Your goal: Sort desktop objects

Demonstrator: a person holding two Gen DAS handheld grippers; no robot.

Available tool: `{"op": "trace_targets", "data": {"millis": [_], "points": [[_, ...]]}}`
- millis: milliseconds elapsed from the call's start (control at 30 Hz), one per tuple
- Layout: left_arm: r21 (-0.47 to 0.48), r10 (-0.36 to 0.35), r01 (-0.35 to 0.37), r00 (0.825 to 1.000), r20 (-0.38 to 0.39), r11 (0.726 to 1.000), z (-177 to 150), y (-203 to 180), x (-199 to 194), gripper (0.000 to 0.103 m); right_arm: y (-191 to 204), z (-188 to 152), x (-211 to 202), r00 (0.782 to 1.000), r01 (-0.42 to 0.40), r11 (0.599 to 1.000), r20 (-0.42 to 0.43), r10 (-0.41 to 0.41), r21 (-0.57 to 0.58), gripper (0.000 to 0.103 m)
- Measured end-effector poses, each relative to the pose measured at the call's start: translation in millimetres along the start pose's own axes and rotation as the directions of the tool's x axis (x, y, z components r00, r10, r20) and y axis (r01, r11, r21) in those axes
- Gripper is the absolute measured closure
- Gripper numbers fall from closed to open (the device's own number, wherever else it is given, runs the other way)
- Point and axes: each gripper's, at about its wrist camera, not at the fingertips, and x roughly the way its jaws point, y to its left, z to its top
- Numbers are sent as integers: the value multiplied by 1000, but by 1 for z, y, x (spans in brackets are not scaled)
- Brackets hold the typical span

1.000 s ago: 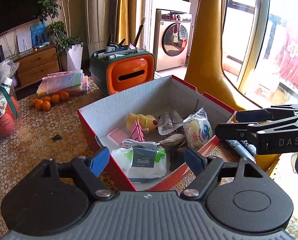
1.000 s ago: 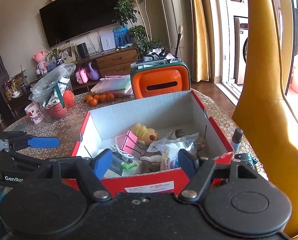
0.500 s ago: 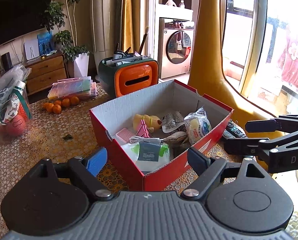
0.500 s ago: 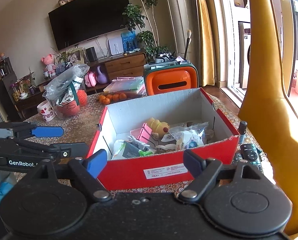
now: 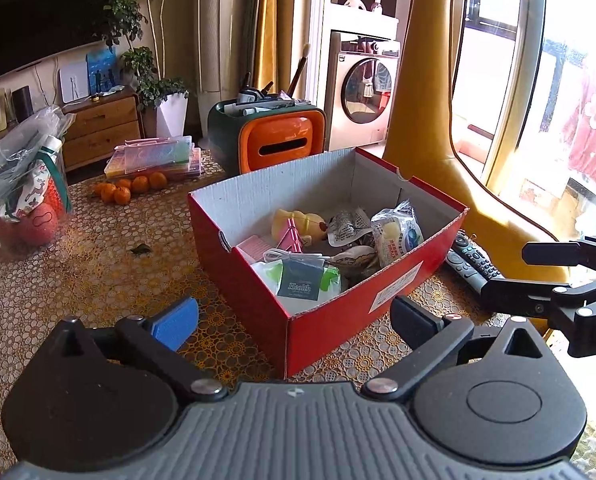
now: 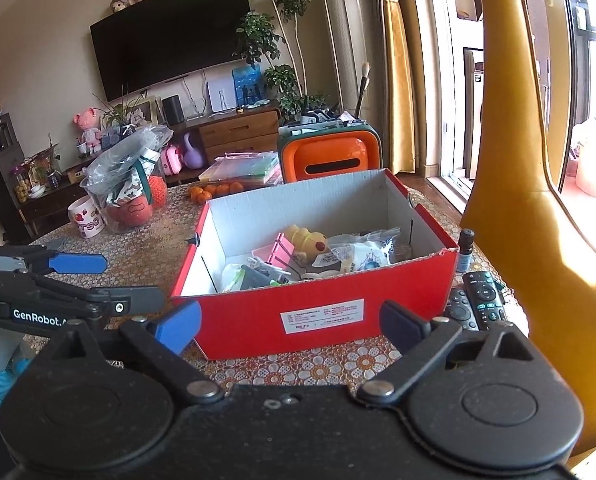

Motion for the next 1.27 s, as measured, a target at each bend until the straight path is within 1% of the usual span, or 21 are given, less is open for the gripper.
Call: {"op": "trace_targets", "data": {"millis": [100,200,367,567,867,1100,1267], "points": [[3,15,-15,1000,6,1000,-2,-1,-3,1,1,-2,-3,1000,6,1000,6,-6,-3,5],[1,13,-13,1000,-1,1000,-5,-2,-5,1,4,-6,-5,1000,3,1000,18,-3,-10,1],[-2,9,-9,1000,-14,1000,-9,-3,-7,1,6,-9,-8,999,4,1000,36,-4,-1,1],[12,10,-10,1000,-8,1000,-13,-5,-12,1,10,-11,-10,999,-3,1000,42,3,1,1],[52,32,-32,999,-6,998,-19,-10,-13,1,14,-15,-11,999,5,1000,52,-6,19,1],[60,24,-23,1000,-19,998,-23,-10,-13,1,15,-19,-11,998,20,999,51,-21,26,1],[48,14,-12,999,-35,999,-26,-6,-12,1,17,-21,-12,999,21,999,46,-23,40,1]]}}
